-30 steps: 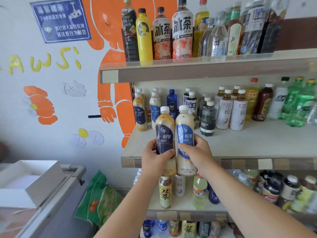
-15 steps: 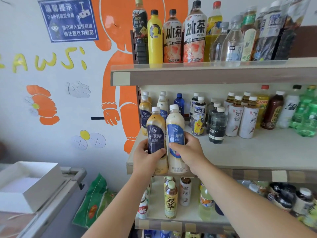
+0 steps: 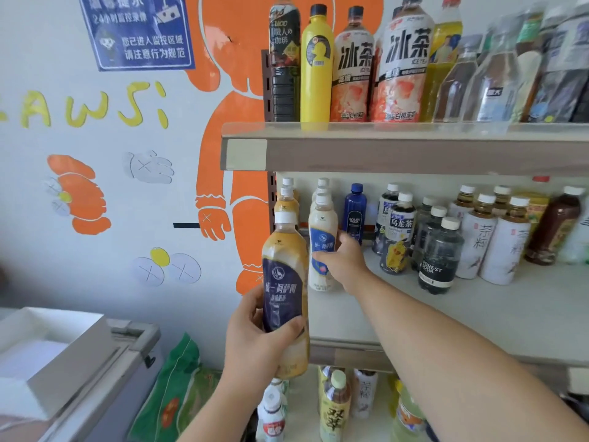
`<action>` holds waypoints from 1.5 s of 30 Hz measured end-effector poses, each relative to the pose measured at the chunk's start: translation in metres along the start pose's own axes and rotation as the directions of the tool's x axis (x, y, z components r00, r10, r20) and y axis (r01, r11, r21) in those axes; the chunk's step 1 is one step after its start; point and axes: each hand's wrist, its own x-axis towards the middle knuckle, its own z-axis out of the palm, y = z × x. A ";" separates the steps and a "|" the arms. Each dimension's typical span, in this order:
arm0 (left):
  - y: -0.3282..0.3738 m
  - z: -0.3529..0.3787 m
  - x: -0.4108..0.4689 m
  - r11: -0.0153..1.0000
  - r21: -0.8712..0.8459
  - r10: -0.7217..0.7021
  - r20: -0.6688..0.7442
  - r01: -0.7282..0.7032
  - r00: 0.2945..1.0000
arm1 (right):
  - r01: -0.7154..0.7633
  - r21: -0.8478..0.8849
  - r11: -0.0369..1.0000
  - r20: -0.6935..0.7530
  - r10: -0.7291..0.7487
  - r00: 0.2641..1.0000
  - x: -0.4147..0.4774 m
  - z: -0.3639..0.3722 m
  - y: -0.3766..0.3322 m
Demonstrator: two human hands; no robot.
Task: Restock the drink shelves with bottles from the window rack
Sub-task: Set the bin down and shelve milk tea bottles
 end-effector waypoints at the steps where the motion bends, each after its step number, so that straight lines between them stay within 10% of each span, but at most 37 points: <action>1: 0.001 -0.001 -0.001 1.000 0.002 0.002 0.002 -0.002 1.000 | -0.028 0.000 1.000 0.006 0.028 1.000 0.003 0.003 0.004; 22: 0.011 0.015 0.046 0.995 0.080 0.056 -0.013 -0.055 0.998 | -0.040 -0.184 0.982 -0.239 -0.005 0.971 -0.028 -0.003 0.015; 45: -0.066 0.026 0.156 0.951 0.298 -0.075 -0.032 0.081 0.997 | -0.053 -0.172 0.984 -0.003 0.053 0.999 -0.048 -0.030 0.036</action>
